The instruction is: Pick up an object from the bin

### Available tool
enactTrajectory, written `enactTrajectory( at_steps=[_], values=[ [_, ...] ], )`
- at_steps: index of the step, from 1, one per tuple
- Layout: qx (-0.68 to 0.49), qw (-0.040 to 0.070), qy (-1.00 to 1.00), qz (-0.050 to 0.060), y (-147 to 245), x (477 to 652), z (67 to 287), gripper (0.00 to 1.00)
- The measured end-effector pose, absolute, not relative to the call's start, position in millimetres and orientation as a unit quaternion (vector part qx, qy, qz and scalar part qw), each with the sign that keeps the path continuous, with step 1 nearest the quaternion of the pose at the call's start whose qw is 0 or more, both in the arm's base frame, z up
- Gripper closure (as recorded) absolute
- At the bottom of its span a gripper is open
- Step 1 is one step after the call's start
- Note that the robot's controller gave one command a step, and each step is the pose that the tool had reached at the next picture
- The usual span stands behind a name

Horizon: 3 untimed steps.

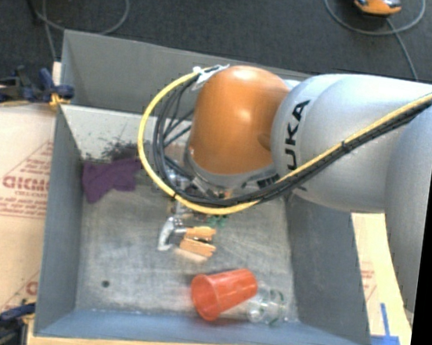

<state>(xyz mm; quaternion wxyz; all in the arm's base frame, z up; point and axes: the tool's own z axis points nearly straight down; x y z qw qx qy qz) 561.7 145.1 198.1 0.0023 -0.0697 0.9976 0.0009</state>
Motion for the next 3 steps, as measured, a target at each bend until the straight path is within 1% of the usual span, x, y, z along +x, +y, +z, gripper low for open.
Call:
enactTrajectory(
  at_steps=[1,2,3],
  values=[
    [-0.180,0.002,0.984,-0.001,117,551.9,186,0.00],
    [-0.149,0.001,0.989,0.001,109,566.0,193,0.00],
    [-0.197,0.008,0.980,-0.001,86,574.8,162,0.00]
  ],
)
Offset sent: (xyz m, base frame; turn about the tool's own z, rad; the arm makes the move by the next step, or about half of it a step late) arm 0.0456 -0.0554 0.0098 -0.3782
